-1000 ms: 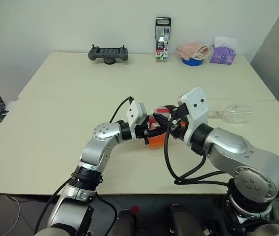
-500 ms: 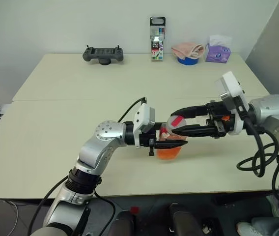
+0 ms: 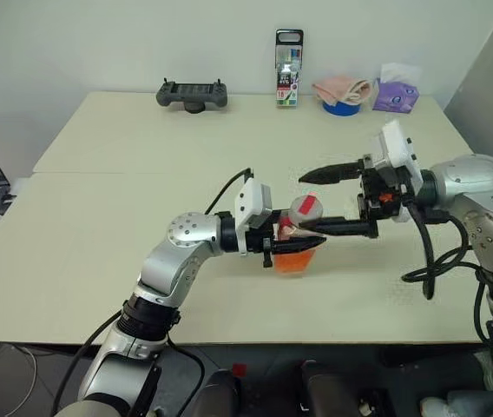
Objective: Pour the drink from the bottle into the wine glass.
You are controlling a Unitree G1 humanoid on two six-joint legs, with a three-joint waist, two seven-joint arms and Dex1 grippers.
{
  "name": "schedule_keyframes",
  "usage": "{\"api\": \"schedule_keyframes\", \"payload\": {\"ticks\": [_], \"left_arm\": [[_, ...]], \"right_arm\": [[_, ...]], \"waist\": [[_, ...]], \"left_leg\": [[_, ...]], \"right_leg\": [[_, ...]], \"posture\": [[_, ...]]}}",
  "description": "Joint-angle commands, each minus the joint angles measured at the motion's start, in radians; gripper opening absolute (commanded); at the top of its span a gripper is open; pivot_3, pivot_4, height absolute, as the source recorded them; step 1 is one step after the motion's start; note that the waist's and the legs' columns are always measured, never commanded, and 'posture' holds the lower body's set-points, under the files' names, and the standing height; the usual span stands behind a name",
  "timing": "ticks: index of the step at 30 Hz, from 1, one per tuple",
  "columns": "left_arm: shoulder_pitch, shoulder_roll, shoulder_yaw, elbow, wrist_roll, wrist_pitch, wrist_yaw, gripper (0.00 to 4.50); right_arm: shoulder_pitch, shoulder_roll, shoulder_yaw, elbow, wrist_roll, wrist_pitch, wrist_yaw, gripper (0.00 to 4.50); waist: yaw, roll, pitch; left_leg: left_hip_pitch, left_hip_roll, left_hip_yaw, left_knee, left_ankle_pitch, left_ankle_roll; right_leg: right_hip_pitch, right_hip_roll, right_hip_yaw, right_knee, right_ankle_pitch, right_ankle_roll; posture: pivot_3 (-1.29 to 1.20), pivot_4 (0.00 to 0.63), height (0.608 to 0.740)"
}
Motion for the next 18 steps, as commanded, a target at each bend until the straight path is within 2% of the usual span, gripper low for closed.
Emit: {"api": "schedule_keyframes", "payload": {"ticks": [1, 5, 8, 11, 13, 16, 18], "left_arm": [[-0.028, -0.011, 0.024, 0.000, 0.000, -0.052, -0.003, 1.70], [-0.050, -0.034, 0.039, 0.059, 0.018, -0.103, 0.015, 1.70], [-0.069, -0.046, 0.046, 0.104, 0.029, -0.131, 0.022, 1.69], [-0.080, -0.053, 0.054, 0.127, 0.025, -0.135, 0.023, 1.69], [-0.083, -0.059, 0.053, 0.142, 0.028, -0.143, 0.019, 1.69], [-0.085, -0.069, 0.051, 0.154, 0.032, -0.149, 0.013, 1.69], [-0.083, -0.074, 0.047, 0.155, 0.034, -0.151, 0.009, 1.69]], "right_arm": [[0.054, 0.019, -0.110, -0.152, 0.052, 0.071, -0.169, 3.96], [0.163, 0.106, -0.165, -0.373, 0.175, 0.239, -0.432, 3.96], [0.173, 0.198, -0.143, -0.467, 0.162, 0.329, -0.649, 3.96], [0.167, 0.275, -0.122, -0.534, 0.179, 0.410, -0.800, 3.96], [0.161, 0.350, -0.089, -0.563, 0.119, 0.470, -0.949, 3.96], [0.149, 0.396, -0.038, -0.598, 0.081, 0.545, -1.052, 3.96], [0.165, 0.479, -0.037, -0.610, 0.097, 0.593, -1.110, 3.96]], "waist": [[0.002, 0.000, 0.000], [0.007, 0.000, 0.000], [0.003, 0.000, 0.000], [0.002, 0.000, 0.000], [0.000, 0.000, 0.000], [-0.001, 0.000, 0.000], [-0.002, 0.000, 0.000]], "left_leg": [[0.000, 0.000, 0.000, 0.000, 0.000, 0.000], [0.000, 0.000, 0.000, 0.000, 0.000, 0.000], [0.000, 0.000, 0.001, 0.000, 0.000, 0.000], [0.001, 0.000, 0.000, 0.000, 0.000, 0.000], [0.001, 0.000, 0.000, 0.001, 0.000, 0.000], [0.001, 0.000, 0.000, 0.001, 0.000, 0.000], [0.001, 0.000, 0.000, 0.000, 0.000, 0.000]], "right_leg": [[0.000, 0.000, 0.000, 0.000, 0.000, -0.001], [0.000, -0.001, 0.000, 0.000, 0.000, -0.001], [0.000, 0.000, 0.001, 0.001, -0.001, 0.001], [0.000, 0.000, 0.000, 0.002, -0.001, 0.003], [0.000, 0.000, 0.000, 0.002, -0.001, 0.003], [0.000, 0.000, 0.000, 0.002, -0.001, 0.003], [0.000, 0.000, 0.000, 0.002, 0.000, 0.002]], "posture": [[0.00, 0.150, 0.740], [0.00, 0.150, 0.740], [0.00, 0.150, 0.740], [0.00, 0.150, 0.740], [0.00, 0.150, 0.740], [0.00, 0.150, 0.740], [0.00, 0.150, 0.740]]}}
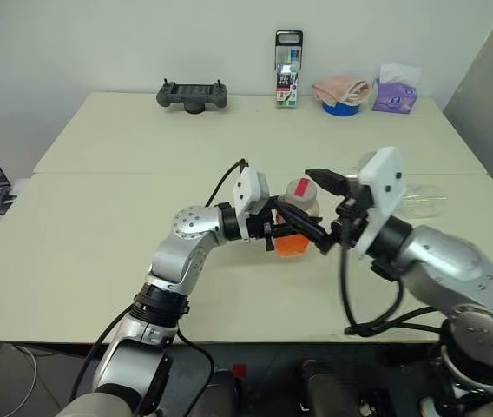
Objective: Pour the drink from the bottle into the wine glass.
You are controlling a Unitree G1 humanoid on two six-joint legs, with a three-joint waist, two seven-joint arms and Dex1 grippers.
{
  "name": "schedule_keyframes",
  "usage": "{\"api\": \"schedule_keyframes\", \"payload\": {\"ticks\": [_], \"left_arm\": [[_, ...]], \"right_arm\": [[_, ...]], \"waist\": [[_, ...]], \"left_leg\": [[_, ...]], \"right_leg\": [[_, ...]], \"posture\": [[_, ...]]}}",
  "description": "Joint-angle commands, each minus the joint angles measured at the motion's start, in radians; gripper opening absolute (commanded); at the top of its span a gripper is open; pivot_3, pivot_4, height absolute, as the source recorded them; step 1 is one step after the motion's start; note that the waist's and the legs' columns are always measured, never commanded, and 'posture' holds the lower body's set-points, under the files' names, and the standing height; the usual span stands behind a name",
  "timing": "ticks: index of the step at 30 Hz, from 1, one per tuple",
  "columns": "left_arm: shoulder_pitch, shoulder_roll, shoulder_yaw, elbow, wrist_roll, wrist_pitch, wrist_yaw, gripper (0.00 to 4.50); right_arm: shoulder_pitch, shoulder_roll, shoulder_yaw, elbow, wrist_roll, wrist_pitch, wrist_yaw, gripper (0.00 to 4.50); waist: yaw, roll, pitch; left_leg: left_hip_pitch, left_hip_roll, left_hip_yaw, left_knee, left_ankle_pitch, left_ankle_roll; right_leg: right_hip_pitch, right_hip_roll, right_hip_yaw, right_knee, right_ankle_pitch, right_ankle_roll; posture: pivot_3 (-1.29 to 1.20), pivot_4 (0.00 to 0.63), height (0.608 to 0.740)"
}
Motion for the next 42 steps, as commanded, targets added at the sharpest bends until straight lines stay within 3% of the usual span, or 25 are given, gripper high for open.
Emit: {"api": "schedule_keyframes", "payload": {"ticks": [1, 11, 18, 28, 39, 42], "left_arm": [[-0.028, -0.012, 0.013, -0.021, -0.005, -0.033, -0.005, 1.69], [-0.021, 0.001, 0.022, -0.017, 0.002, -0.032, -0.003, 1.69], [-0.026, 0.007, 0.026, 0.000, 0.008, -0.042, -0.005, 1.69], [-0.066, -0.009, 0.040, 0.115, 0.026, -0.083, 0.007, 1.69], [-0.053, -0.017, 0.031, 0.106, 0.030, -0.093, -0.009, 1.69], [-0.048, -0.013, 0.033, 0.104, 0.031, -0.093, -0.011, 1.69]], "right_arm": [[-0.002, 0.090, 0.011, -0.089, 0.003, 0.073, -0.098, 3.96], [-0.080, 0.206, 0.014, -0.119, -0.084, 0.183, -0.225, 3.96], [-0.110, 0.192, 0.013, -0.130, -0.085, 0.214, -0.277, 3.96], [-0.109, 0.135, -0.009, -0.130, 0.035, 0.198, -0.357, 3.96], [-0.102, 0.165, -0.003, -0.130, 0.041, 0.200, -0.371, 3.96], [-0.102, 0.167, -0.001, -0.130, 0.036, 0.201, -0.367, 3.41]], "waist": [[0.000, 0.000, 0.000], [-0.004, 0.000, 0.000], [-0.005, 0.000, 0.000], [-0.005, 0.000, 0.000], [-0.005, 0.000, 0.000], [-0.006, 0.000, 0.000]], "left_leg": [[0.000, 0.000, 0.000, 0.000, 0.000, 0.000], [0.000, 0.000, -0.001, -0.001, 0.000, 0.000], [0.000, 0.000, -0.001, -0.001, 0.000, 0.000], [0.000, 0.000, 0.000, -0.001, 0.000, 0.000], [0.000, 0.000, -0.001, -0.001, 0.000, 0.000], [0.000, 0.000, -0.001, -0.001, 0.000, 0.000]], "right_leg": [[0.000, 0.000, 0.000, 0.000, 0.000, 0.000], [0.000, 0.001, -0.001, 0.001, 0.000, 0.000], [0.000, 0.001, 0.000, 0.000, 0.000, -0.001], [0.000, 0.001, -0.001, 0.000, 0.000, 0.000], [0.000, 0.001, -0.001, 0.000, 0.000, 0.000], [0.000, 0.001, 0.000, 0.000, 0.000, 0.000]], "posture": [[0.00, 0.150, 0.740], [0.00, 0.150, 0.740], [0.00, 0.150, 0.740], [0.00, 0.150, 0.740], [0.00, 0.150, 0.740], [0.00, 0.150, 0.740]]}}
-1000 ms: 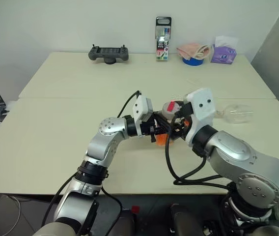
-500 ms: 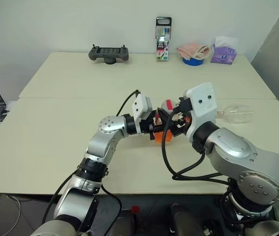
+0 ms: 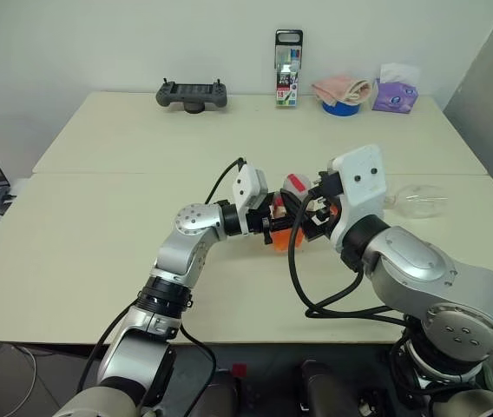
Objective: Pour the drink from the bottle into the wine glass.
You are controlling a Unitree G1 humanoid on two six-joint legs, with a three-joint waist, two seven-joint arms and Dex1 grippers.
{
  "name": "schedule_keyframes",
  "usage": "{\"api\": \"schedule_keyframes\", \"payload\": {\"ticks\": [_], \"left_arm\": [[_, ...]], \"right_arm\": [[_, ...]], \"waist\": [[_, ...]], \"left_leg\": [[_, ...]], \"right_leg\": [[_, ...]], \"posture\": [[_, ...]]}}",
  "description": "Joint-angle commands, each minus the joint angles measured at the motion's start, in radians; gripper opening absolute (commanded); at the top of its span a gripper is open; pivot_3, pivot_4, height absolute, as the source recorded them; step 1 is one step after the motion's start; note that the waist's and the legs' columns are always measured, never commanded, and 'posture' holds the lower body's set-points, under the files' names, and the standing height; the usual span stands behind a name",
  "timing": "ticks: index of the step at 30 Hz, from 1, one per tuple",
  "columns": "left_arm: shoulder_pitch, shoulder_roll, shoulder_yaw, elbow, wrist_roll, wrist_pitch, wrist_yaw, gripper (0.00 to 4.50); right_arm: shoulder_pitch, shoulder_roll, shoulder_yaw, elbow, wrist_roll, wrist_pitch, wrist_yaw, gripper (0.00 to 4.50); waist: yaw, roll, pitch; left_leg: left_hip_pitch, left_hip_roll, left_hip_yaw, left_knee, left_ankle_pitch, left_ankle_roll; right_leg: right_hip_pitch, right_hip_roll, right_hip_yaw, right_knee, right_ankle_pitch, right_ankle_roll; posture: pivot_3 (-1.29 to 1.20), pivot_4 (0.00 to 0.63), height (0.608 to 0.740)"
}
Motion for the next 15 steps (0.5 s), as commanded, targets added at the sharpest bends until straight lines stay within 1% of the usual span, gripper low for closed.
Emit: {"api": "schedule_keyframes", "payload": {"ticks": [1, 4, 5, 9, 11, 12, 14, 15], "left_arm": [[-0.004, -0.002, 0.019, -0.033, -0.008, -0.020, -0.007, 1.69], [-0.006, -0.002, 0.020, -0.029, -0.006, -0.020, -0.005, 1.69], [-0.007, -0.002, 0.020, -0.028, -0.006, -0.020, -0.004, 1.69], [-0.009, 0.001, 0.022, -0.028, -0.007, -0.019, -0.006, 1.69], [-0.015, 0.003, 0.016, -0.036, -0.015, -0.005, -0.022, 1.69], [-0.019, 0.002, 0.014, -0.044, -0.023, 0.005, -0.031, 1.69], [-0.027, -0.003, 0.012, -0.048, -0.029, 0.015, -0.040, 1.69], [-0.026, -0.001, 0.010, -0.061, -0.032, 0.025, -0.048, 1.69]], "right_arm": [[-0.011, 0.007, -0.014, -0.118, -0.013, -0.019, 0.001, 3.11], [-0.007, 0.016, -0.018, -0.118, -0.015, -0.013, 0.013, 2.08], [-0.006, 0.019, -0.019, -0.118, -0.017, -0.012, 0.016, 1.83], [-0.008, 0.012, -0.024, -0.118, -0.012, -0.019, 0.034, 1.83], [0.003, -0.049, -0.079, -0.100, 0.048, -0.074, 0.154, 1.83], [0.032, -0.117, -0.141, -0.053, 0.182, -0.119, 0.345, 1.83], [0.074, -0.224, -0.219, 0.024, 0.372, -0.171, 0.613, 1.83], [0.086, -0.346, -0.223, 0.067, 0.412, -0.188, 0.827, 1.83]], "waist": [[0.000, 0.000, 0.000], [0.000, 0.000, 0.000], [0.000, 0.000, 0.000], [0.000, 0.000, 0.000], [0.001, 0.000, 0.000], [0.002, 0.000, 0.000], [0.007, 0.000, 0.000], [0.007, 0.000, 0.000]], "left_leg": [[0.000, 0.000, 0.000, 0.000, 0.000, 0.000], [0.000, 0.000, 0.000, 0.000, 0.000, 0.000], [0.000, 0.000, 0.000, 0.000, 0.000, 0.000], [0.000, 0.000, 0.000, 0.000, 0.000, 0.000], [0.000, 0.000, 0.000, 0.000, 0.000, 0.000], [0.000, 0.000, 0.000, 0.000, 0.000, 0.000], [-0.001, -0.001, -0.001, 0.000, 0.000, 0.000], [-0.001, -0.001, 0.000, 0.001, 0.000, 0.000]], "right_leg": [[0.000, 0.000, 0.000, 0.000, 0.000, 0.000], [0.000, 0.000, 0.000, 0.000, 0.000, 0.000], [0.000, 0.000, 0.000, 0.000, 0.000, 0.000], [0.000, 0.000, 0.000, 0.000, 0.000, 0.000], [0.000, 0.000, 0.000, 0.000, 0.000, 0.001], [0.000, 0.000, 0.000, -0.001, 0.000, 0.001], [0.001, -0.001, -0.001, -0.003, 0.000, 0.001], [0.002, -0.001, -0.001, -0.004, 0.000, 0.001]], "posture": [[0.00, 0.150, 0.740], [0.00, 0.150, 0.740], [0.00, 0.150, 0.740], [0.00, 0.150, 0.740], [0.00, 0.150, 0.740], [0.00, 0.150, 0.740], [0.00, 0.150, 0.740], [0.00, 0.150, 0.740]]}}
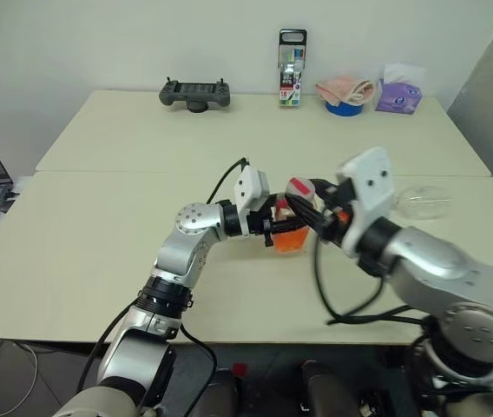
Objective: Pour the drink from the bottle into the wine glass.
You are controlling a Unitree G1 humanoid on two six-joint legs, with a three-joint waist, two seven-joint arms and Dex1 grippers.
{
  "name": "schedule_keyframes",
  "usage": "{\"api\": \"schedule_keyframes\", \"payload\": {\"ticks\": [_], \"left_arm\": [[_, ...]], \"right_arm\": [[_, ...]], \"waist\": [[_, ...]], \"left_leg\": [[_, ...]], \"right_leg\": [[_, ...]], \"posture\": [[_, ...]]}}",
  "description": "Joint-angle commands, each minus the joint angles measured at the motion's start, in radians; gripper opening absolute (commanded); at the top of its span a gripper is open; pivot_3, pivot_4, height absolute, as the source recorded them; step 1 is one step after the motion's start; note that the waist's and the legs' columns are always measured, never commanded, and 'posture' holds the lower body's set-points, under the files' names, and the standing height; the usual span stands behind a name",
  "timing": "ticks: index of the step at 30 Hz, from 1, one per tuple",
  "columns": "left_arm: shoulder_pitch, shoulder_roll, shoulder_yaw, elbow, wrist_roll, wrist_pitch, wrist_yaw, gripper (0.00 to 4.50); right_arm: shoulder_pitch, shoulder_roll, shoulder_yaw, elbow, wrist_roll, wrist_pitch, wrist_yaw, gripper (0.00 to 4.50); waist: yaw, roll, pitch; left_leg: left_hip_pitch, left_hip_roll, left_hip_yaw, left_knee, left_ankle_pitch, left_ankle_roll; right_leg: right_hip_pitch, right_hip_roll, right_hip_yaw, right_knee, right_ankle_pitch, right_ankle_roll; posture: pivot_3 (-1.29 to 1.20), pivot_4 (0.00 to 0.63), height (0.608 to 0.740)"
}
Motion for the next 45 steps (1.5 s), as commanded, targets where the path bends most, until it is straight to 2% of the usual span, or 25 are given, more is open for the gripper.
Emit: {"api": "schedule_keyframes", "payload": {"ticks": [1, 2, 4, 7, 10, 17, 26, 30, 34, 38, 41, 45], "left_arm": [[-0.025, -0.001, 0.025, -0.033, -0.028, 0.030, 0.007, 1.69], [-0.020, 0.002, 0.023, -0.049, -0.032, 0.041, 0.002, 1.69], [-0.001, 0.017, 0.013, -0.093, -0.041, 0.064, -0.011, 1.69], [0.020, 0.030, 0.005, -0.136, -0.049, 0.086, -0.004, 1.69], [0.038, 0.036, 0.006, -0.166, -0.053, 0.108, 0.019, 1.68], [0.076, 0.047, -0.001, -0.212, -0.058, 0.137, 0.050, 1.68], [0.049, 0.039, -0.019, -0.180, -0.060, 0.131, 0.045, 1.68], [0.045, 0.034, -0.027, -0.158, -0.048, 0.116, 0.051, 1.68], [0.048, 0.038, -0.034, -0.154, -0.048, 0.115, 0.046, 1.68], [0.043, 0.040, -0.037, -0.149, -0.054, 0.117, 0.045, 1.68], [0.043, 0.044, -0.041, -0.155, -0.058, 0.119, 0.042, 1.67], [0.047, 0.042, -0.038, -0.166, -0.061, 0.120, 0.045, 1.66]], "right_arm": [[0.032, -0.247, -0.053, 0.056, 0.238, -0.100, 0.594, 1.83], [0.027, -0.327, -0.029, 0.105, 0.202, -0.143, 0.711, 1.83], [-0.038, -0.410, 0.049, 0.257, 0.070, -0.285, 0.875, 1.83], [-0.096, -0.478, 0.123, 0.390, -0.044, -0.440, 1.050, 1.83], [-0.137, -0.497, 0.143, 0.474, -0.094, -0.531, 1.138, 1.83], [-0.181, -0.507, 0.124, 0.524, -0.085, -0.573, 1.199, 1.83], [-0.296, -0.483, 0.089, 0.608, -0.105, -0.575, 1.143, 1.83], [-0.305, -0.494, 0.062, 0.629, -0.107, -0.570, 1.122, 1.83], [-0.291, -0.534, 0.049, 0.614, -0.066, -0.545, 1.182, 1.83], [-0.292, -0.579, 0.107, 0.608, -0.120, -0.579, 1.251, 1.83], [-0.297, -0.633, 0.216, 0.611, -0.226, -0.632, 1.322, 1.83], [-0.346, -0.624, 0.256, 0.650, -0.247, -0.636, 1.354, 1.82]], "waist": [[0.000, 0.000, 0.000], [-0.002, 0.000, 0.000], [-0.009, 0.000, 0.000], [-0.027, 0.000, 0.000], [-0.026, 0.000, 0.001], [-0.009, 0.001, 0.001], [-0.003, 0.001, 0.001], [-0.003, 0.001, 0.001], [-0.002, 0.001, 0.001], [-0.002, 0.001, 0.001], [-0.004, 0.001, 0.001], [-0.006, 0.001, 0.001]], "left_leg": [[0.000, -0.001, 0.001, 0.000, 0.000, 0.000], [0.000, -0.002, 0.002, 0.000, 0.000, 0.001], [0.001, -0.001, 0.003, 0.000, -0.001, 0.002], [0.005, 0.003, 0.004, -0.001, -0.001, 0.002], [0.005, 0.006, 0.002, -0.001, 0.000, 0.003], [0.003, 0.007, 0.003, 0.000, 0.000, 0.002], [0.003, 0.005, 0.003, 0.000, 0.000, 0.002], [0.002, 0.005, 0.002, 0.000, 0.000, 0.002], [0.002, 0.003, 0.002, 0.000, 0.000, 0.002], [0.002, 0.001, 0.003, 0.000, 0.000, 0.002], [0.002, 0.001, 0.003, 0.001, 0.000, 0.002], [0.002, 0.002, 0.003, 0.000, 0.000, 0.002]], "right_leg": [[0.000, -0.001, 0.001, -0.001, 0.000, 0.000], [0.000, -0.002, 0.002, -0.001, 0.000, 0.001], [0.000, -0.002, 0.002, -0.001, -0.001, 0.003], [0.000, 0.003, 0.002, 0.002, -0.001, 0.002], [0.000, 0.007, 0.001, 0.004, 0.000, 0.001], [-0.001, 0.007, 0.002, 0.001, 0.001, 0.000], [-0.001, 0.005, 0.002, 0.002, 0.001, 0.000], [-0.001, 0.005, 0.002, 0.001, 0.001, 0.000], [-0.001, 0.003, 0.002, 0.002, 0.002, -0.002], [-0.001, 0.001, 0.002, 0.001, 0.001, -0.001], [-0.001, 0.001, 0.002, 0.002, 0.000, 0.000], [-0.001, 0.001, 0.002, 0.002, 0.000, 0.000]], "posture": [[0.00, 0.150, 0.740], [0.00, 0.150, 0.740], [0.00, 0.150, 0.740], [0.00, 0.150, 0.740], [0.00, 0.150, 0.740], [0.00, 0.150, 0.740], [0.00, 0.150, 0.740], [0.00, 0.150, 0.740], [0.00, 0.150, 0.740], [0.00, 0.150, 0.740], [0.00, 0.150, 0.740], [0.00, 0.150, 0.740]]}}
